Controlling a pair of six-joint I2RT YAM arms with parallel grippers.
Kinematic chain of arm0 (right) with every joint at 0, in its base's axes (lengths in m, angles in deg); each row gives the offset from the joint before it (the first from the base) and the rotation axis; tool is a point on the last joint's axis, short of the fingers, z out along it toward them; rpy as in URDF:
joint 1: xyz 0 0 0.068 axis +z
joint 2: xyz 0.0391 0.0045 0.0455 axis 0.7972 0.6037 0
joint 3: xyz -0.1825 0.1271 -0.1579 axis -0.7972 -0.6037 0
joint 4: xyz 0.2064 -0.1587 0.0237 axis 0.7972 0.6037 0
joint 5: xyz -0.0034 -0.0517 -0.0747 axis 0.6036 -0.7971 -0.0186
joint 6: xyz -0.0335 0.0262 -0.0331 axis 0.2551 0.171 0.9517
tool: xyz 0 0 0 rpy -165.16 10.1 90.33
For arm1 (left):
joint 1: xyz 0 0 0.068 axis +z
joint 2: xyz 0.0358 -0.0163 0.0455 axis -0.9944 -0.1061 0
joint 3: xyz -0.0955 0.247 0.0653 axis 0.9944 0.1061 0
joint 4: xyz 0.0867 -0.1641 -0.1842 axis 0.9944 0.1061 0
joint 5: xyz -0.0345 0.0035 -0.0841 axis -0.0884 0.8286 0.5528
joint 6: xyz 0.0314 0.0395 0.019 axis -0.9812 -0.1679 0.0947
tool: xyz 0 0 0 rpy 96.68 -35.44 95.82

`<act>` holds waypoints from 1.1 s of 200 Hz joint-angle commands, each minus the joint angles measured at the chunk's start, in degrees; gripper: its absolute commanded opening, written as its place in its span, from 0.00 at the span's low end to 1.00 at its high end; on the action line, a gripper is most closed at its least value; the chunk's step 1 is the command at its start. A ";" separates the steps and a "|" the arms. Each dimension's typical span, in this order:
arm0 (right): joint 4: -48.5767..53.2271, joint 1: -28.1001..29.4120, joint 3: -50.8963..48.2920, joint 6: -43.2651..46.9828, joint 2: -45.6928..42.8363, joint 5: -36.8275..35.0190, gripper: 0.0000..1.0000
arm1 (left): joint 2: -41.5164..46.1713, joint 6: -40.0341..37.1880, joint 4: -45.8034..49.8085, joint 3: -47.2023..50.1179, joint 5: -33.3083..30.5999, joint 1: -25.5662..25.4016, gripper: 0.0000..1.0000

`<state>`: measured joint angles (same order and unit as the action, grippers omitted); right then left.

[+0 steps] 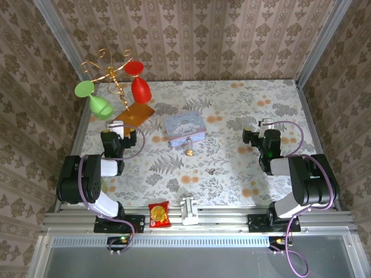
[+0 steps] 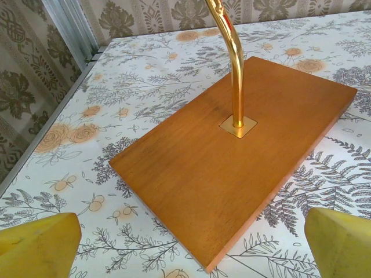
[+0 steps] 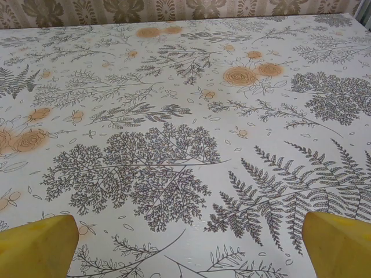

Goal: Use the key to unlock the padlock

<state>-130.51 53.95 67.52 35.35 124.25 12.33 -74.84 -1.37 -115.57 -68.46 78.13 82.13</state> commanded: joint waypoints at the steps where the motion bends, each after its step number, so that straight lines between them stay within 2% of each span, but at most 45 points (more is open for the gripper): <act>1: -0.79 0.29 1.07 0.99 0.12 0.47 1.00 | -0.10 -0.42 -0.44 -0.16 1.67 0.20 1.00; 156: -0.79 0.32 0.99 1.01 0.12 0.46 1.00 | -0.13 -0.42 -0.36 -0.12 1.74 0.20 1.00; 220: -0.78 0.29 1.05 0.89 0.12 0.58 1.00 | -0.04 -0.10 0.22 -0.37 5.79 1.53 1.00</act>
<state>-130.51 53.95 67.52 35.35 124.25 12.33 -74.84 -1.57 -115.37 -68.46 81.36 82.48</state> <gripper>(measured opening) 0.999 0.999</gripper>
